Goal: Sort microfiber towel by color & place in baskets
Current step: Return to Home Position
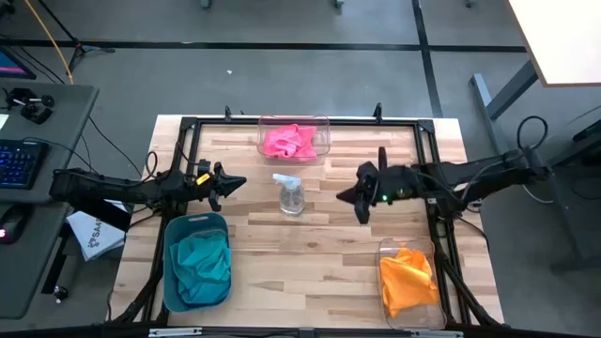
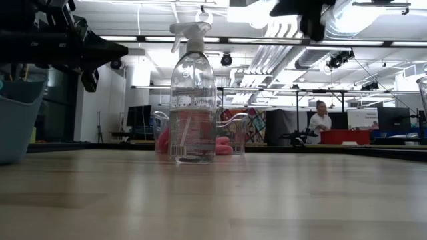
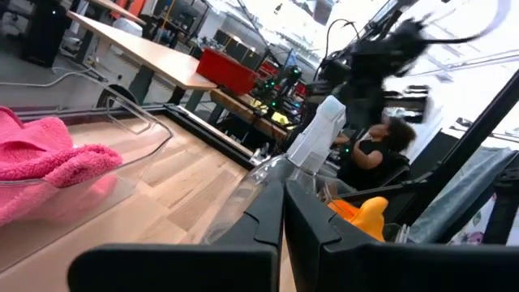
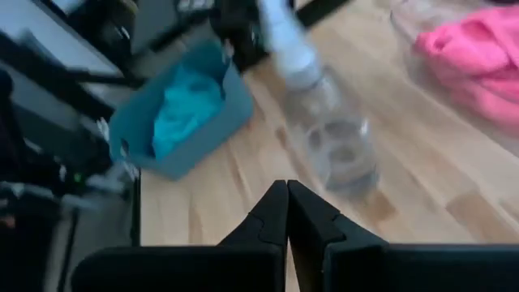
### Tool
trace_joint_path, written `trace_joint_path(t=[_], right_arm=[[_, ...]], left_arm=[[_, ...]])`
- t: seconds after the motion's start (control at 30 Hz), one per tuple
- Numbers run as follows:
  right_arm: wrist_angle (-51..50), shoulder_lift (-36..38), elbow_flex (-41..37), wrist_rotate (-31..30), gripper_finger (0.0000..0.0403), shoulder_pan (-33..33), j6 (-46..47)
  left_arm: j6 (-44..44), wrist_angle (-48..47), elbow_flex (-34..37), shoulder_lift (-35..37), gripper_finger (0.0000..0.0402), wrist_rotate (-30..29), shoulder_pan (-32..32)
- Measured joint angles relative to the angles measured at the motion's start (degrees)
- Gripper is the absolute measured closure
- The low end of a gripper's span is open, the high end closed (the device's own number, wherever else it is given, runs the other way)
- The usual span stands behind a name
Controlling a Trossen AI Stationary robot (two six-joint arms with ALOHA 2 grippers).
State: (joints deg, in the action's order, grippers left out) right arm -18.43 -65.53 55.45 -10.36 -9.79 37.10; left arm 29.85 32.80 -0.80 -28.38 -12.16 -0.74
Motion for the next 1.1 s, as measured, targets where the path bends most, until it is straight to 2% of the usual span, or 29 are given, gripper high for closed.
trace_joint_path(t=[0.17,0.33,0.73,0.97,1.1], right_arm=[[22.27,6.56,-17.29,6.36,0.0402,7.88,-5.49],[32.97,13.38,-29.39,7.32,0.0402,10.14,-7.58],[42.37,32.72,-49.67,7.38,0.0403,9.64,-7.36],[44.31,39.79,-54.67,7.17,0.0403,9.77,-15.52],[39.46,40.14,-54.57,7.16,0.0403,9.77,-17.17]], left_arm=[[0.00,0.00,0.00,0.02,0.0401,0.00,0.01],[0.00,-0.20,0.00,0.00,0.0401,0.00,0.01],[0.00,-0.39,0.00,0.00,0.0401,0.00,0.01],[-0.02,-0.42,0.00,0.00,0.0401,0.00,0.01],[-0.02,-0.42,-0.01,0.00,0.0401,0.00,0.01]])
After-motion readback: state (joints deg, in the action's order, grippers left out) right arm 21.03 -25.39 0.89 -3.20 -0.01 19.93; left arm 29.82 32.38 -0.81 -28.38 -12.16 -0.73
